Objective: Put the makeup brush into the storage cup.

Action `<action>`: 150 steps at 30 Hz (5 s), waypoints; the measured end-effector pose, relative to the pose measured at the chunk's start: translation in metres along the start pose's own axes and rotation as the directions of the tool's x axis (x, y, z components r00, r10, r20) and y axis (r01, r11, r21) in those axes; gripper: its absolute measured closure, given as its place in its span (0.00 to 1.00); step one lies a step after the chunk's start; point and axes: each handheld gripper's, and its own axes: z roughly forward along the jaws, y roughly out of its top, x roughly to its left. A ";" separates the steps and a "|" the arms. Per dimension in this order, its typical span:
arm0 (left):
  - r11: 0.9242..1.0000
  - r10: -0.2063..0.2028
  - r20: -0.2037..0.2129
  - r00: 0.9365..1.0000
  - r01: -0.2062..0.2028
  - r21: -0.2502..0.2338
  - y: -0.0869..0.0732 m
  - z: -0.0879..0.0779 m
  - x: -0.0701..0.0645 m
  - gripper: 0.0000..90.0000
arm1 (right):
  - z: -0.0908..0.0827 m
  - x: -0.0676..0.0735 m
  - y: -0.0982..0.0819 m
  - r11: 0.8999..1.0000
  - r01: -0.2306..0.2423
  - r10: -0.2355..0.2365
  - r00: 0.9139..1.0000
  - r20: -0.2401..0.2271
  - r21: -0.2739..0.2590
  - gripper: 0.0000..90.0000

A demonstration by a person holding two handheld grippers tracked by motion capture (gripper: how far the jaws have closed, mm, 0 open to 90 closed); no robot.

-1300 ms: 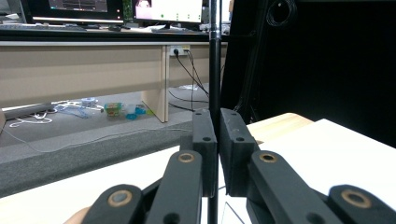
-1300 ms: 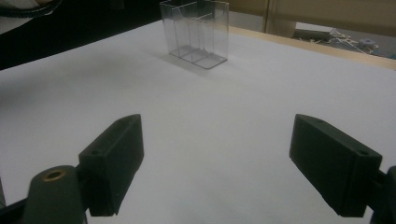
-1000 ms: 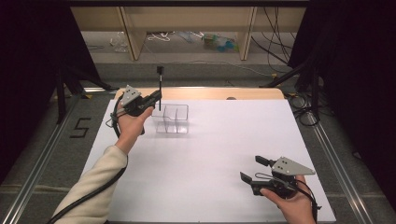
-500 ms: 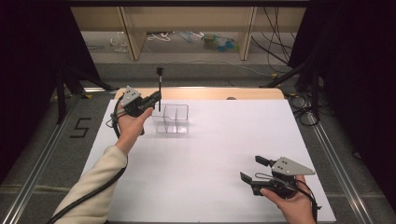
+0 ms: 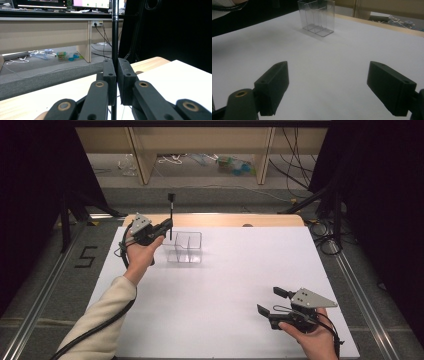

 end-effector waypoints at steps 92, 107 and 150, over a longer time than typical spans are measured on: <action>0.997 0.008 -0.012 1.000 -0.007 0.074 -0.023 0.006 0.003 0.95 | 0.000 0.000 0.000 1.000 -0.001 0.001 1.000 -0.005 0.001 0.21; 0.996 0.009 -0.012 1.000 -0.008 0.088 -0.029 0.006 0.003 0.95 | 0.000 0.000 0.000 1.000 0.000 0.000 1.000 -0.005 0.001 0.21; 0.992 -0.038 -0.015 0.999 0.039 0.120 -0.031 0.000 0.004 0.72 | 0.000 0.000 0.000 1.000 -0.001 0.001 1.000 -0.006 0.002 0.21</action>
